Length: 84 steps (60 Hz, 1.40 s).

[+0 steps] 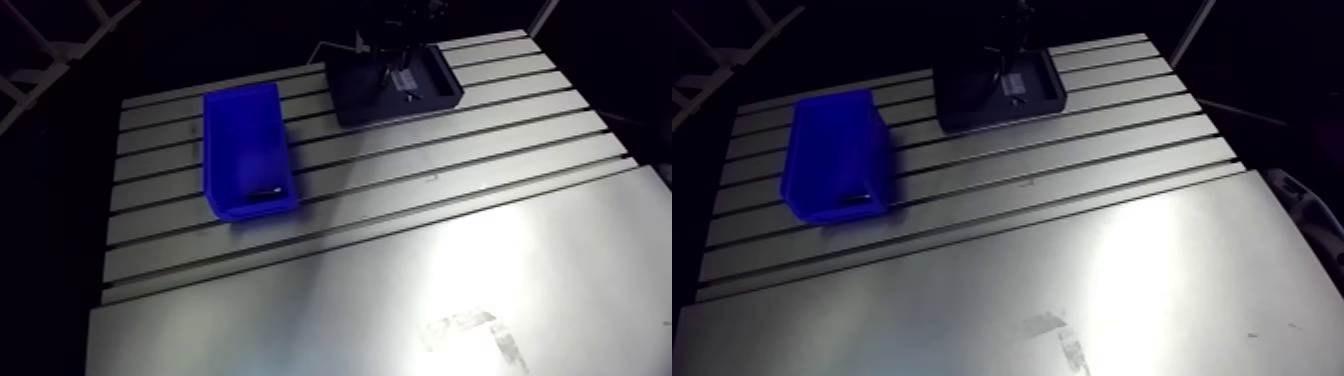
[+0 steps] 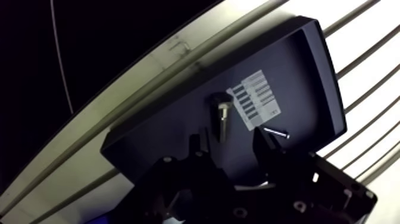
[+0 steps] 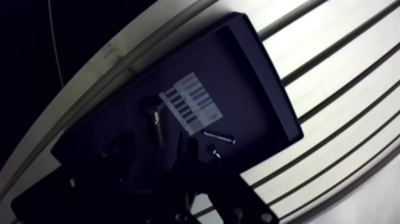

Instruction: Pick up the M10 bolt from the tray and put it into the blue bin.

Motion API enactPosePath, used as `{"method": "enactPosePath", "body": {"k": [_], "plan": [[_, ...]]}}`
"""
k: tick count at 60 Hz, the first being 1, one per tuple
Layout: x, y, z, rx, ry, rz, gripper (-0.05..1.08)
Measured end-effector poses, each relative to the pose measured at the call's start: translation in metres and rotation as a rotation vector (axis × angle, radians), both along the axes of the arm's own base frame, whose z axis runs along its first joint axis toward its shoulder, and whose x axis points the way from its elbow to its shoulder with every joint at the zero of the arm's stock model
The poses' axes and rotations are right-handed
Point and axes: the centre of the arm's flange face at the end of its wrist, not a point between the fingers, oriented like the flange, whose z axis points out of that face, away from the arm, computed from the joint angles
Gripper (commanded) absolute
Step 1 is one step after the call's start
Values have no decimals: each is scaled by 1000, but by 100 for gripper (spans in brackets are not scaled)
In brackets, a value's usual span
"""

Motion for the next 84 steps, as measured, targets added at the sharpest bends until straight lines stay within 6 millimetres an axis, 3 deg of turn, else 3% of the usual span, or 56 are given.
{"method": "enactPosePath", "body": {"k": [35, 84], "plan": [[-1, 2, -16, -4, 8, 17, 60], [-2, 3, -23, -9, 5, 29, 68]]}}
